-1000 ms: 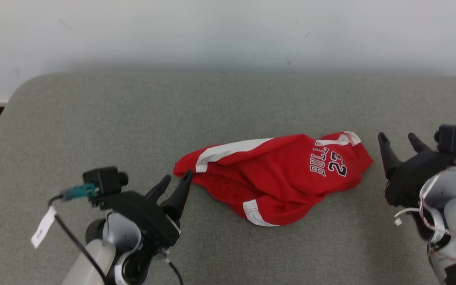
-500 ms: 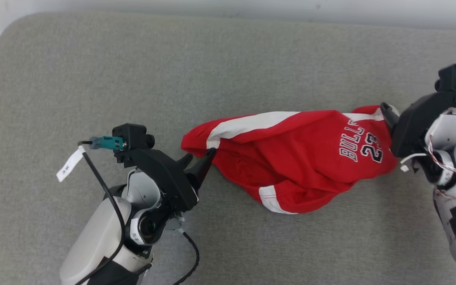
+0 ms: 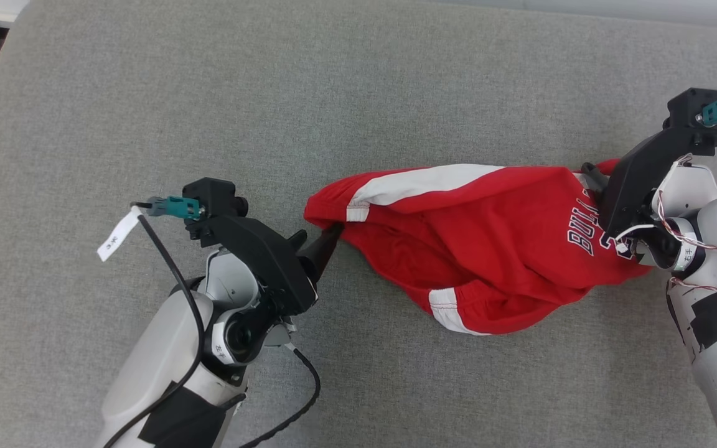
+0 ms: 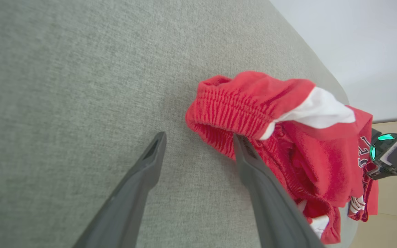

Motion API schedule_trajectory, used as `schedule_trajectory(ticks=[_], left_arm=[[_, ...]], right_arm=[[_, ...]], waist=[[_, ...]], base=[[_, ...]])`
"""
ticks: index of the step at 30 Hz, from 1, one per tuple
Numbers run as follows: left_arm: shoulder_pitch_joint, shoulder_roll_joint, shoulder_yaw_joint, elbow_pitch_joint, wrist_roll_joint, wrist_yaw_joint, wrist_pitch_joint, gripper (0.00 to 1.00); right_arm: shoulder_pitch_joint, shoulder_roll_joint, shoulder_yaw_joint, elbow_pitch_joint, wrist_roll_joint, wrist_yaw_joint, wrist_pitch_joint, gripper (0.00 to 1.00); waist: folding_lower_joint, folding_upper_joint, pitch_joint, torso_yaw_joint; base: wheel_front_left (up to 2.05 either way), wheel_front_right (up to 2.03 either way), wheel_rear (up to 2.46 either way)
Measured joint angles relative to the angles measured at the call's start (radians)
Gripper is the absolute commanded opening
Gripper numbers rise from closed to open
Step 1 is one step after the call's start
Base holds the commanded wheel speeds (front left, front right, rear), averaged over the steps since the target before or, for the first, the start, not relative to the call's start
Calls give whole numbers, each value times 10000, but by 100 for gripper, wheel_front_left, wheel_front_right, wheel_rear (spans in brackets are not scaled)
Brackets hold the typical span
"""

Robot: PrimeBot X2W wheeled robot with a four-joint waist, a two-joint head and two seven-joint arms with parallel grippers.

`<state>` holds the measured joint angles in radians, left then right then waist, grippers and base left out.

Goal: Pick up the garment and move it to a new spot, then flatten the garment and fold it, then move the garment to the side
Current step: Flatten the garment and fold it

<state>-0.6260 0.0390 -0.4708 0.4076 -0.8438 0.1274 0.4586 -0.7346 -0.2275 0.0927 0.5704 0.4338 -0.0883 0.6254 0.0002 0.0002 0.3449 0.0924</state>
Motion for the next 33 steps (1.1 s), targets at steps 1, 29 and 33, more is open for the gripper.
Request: schedule_trajectory(ticks=[1, 29, 33], left_arm=[[-5, -2, -44, -12, -23, 0, 4, 100], [-711, -33, -890, -345, -107, -42, -382, 100], [-761, -29, -888, -27, 188, -33, -477, 100]], right_arm=[[-10, 8, -4, 13, 4, -10, -2, 100], [321, 46, 38, 709, 4, -10, -332, 100], [306, 157, 117, 640, 4, -10, -364, 100]], waist=[[0, -1, 26, 7], [-2, -2, -452, -426], [-2, -2, -338, -509]], base=[[0, 0, 0], [0, 0, 0], [0, 0, 0]])
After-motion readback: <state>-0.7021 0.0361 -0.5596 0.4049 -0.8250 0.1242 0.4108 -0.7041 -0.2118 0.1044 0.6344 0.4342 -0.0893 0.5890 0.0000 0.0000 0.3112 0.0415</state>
